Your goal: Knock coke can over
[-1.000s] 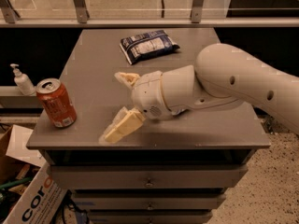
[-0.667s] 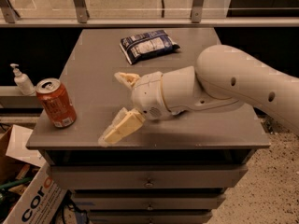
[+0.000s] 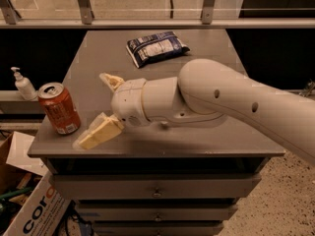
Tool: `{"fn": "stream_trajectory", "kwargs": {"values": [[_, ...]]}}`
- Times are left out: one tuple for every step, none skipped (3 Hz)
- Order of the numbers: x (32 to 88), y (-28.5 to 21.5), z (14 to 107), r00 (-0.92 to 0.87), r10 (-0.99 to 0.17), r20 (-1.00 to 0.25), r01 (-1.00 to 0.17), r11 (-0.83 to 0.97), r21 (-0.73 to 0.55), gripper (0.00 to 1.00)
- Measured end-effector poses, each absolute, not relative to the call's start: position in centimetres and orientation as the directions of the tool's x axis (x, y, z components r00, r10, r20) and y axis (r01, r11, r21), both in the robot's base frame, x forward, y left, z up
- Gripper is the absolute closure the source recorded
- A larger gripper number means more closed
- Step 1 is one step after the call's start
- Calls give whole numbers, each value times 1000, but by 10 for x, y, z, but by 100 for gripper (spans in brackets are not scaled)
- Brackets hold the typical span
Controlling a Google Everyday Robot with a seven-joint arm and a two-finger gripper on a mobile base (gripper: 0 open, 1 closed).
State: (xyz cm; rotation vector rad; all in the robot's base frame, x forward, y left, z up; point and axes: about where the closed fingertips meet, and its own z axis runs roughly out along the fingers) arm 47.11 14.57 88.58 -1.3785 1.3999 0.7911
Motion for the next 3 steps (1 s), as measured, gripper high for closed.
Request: {"fn": "stream_trajectory", "kwargs": {"values": [[481,175,887,122,-287,-950,-970,170,-176,0],[490,197,879,92,-232,-968,-971,197,-139,0],[492,218,870,65,-186,-980,-973,206,-104,0]]}}
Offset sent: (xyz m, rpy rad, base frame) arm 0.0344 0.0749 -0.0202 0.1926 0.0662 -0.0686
